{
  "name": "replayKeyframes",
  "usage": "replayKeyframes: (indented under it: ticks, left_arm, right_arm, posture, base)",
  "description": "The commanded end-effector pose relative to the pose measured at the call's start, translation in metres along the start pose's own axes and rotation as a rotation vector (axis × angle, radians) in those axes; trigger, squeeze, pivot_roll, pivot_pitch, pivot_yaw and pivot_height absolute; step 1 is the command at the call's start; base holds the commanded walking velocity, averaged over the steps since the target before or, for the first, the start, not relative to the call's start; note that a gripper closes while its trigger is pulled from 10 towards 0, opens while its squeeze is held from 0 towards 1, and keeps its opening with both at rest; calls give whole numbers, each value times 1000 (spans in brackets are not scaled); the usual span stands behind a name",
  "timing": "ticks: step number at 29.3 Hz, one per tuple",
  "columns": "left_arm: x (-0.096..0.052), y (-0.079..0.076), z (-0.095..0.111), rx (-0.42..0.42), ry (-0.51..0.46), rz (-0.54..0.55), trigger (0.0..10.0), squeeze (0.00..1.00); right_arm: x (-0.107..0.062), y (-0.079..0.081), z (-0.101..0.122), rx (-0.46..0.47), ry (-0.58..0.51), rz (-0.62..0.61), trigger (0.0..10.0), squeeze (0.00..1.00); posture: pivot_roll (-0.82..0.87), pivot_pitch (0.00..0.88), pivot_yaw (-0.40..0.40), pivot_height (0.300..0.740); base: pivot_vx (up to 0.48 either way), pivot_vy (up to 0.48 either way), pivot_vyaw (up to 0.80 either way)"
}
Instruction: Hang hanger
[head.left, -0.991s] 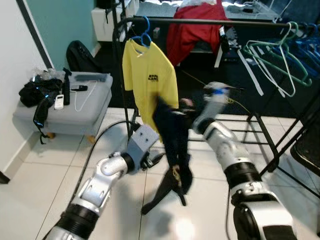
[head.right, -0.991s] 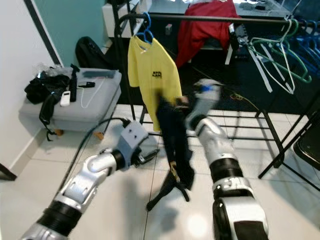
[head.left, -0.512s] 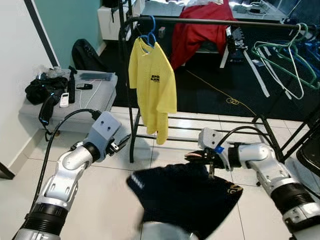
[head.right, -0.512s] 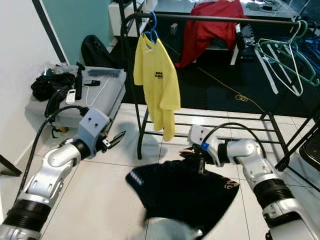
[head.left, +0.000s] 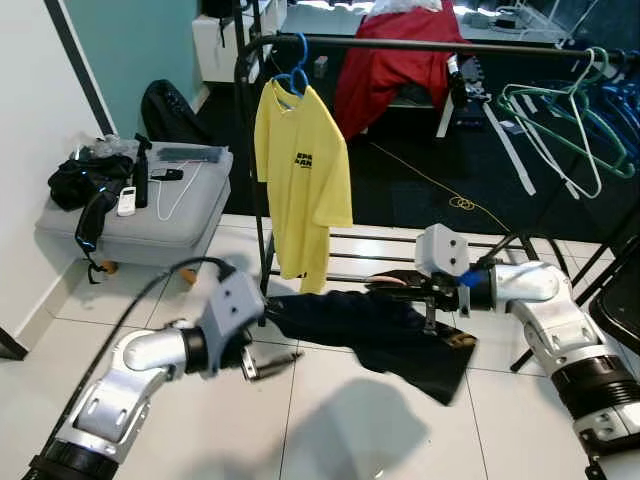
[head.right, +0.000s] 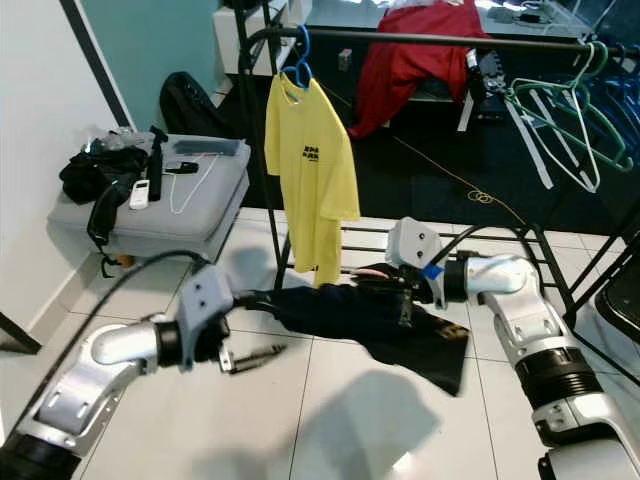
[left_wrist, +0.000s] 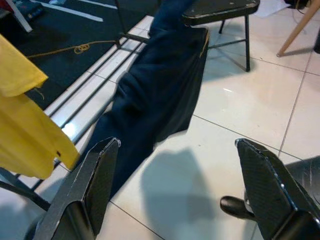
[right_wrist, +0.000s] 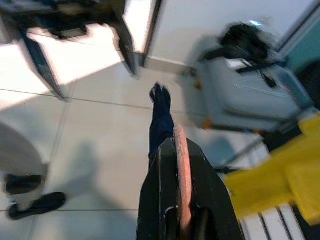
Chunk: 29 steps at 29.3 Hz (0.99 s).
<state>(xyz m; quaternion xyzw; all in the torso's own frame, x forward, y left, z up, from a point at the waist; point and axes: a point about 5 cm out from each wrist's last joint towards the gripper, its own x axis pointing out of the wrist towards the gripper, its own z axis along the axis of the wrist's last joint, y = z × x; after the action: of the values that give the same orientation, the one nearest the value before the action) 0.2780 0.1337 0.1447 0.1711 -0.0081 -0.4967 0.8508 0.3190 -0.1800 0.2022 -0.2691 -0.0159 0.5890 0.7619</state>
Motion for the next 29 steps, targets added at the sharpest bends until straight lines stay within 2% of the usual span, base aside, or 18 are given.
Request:
replayKeyframes:
  ticks: [1,2,3,4,5,6,7,8,9,14,16,18,21,26,29]
  left_arm:
    - [10,-5,-2,3,-14,-13,10000,0]
    - [17,-5,-2,3,-32,12,10000,0]
    - [17,-5,-2,3,-32,12,10000,0]
    - [23,-1,-2,41,-29,71,10000,0]
    - [23,-1,-2,41,-29,71,10000,0]
    - [28,7,0,74,-36,145,10000,0]
    - [28,15,5,94,-58,205,10000,0]
    - [28,15,5,94,-58,205,10000,0]
    - [22,24,16,99,-107,244,10000,0]
    - [11,24,23,90,-137,200,10000,0]
    - [3,14,23,71,-127,105,10000,0]
    - [0,9,22,60,-120,63,10000,0]
    - [-4,-9,17,-23,-88,-81,10000,0]
    - [-3,-16,13,-57,-71,-123,10000,0]
    - [6,-14,4,-17,-39,-79,10000,0]
  right_arm:
    - [-3,1,8,-4,-35,28,0,0]
    - [-3,2,10,7,-52,40,0,0]
    - [-3,2,10,7,-52,40,0,0]
    - [-2,4,14,13,-66,62,0,0]
    - [-2,4,14,13,-66,62,0,0]
    - [1,9,15,9,-67,91,0,0]
    - [2,13,12,-14,-40,112,0,0]
    - [2,13,12,-14,-40,112,0,0]
    - [3,17,1,-63,26,119,0,0]
    - [0,17,-8,-99,78,106,0,0]
    - [-1,15,-7,-94,62,86,0,0]
    - [-1,13,-6,-93,56,78,0,0]
    - [-4,11,-3,-75,46,71,0,0]
    - [-6,11,0,-50,27,78,0,0]
    - [-4,13,5,-31,-12,101,0,0]
  posture:
    - [-81,103,-8,740]
    - [-83,103,-11,740]
    - [-83,103,-11,740]
    - [-91,106,-10,740]
    - [-91,106,-10,740]
    - [-94,109,-11,740]
    - [-93,111,-12,740]
    - [-93,111,-12,740]
    - [-89,116,-16,740]
    - [-82,117,-20,740]
    - [-78,122,-20,740]
    - [-78,122,-20,740]
    - [-80,127,-20,740]
    - [-83,127,-21,740]
    - [-84,126,-23,740]
  base:
    - [0,0,0]
    - [0,0,0]
    - [0,0,0]
    - [0,0,0]
    - [0,0,0]
    - [0,0,0]
    - [0,0,0]
    - [0,0,0]
    - [0,0,0]
    - [0,0,0]
    - [0,0,0]
    - [0,0,0]
    - [0,0,0]
    - [0,0,0]
    - [0,0,0]
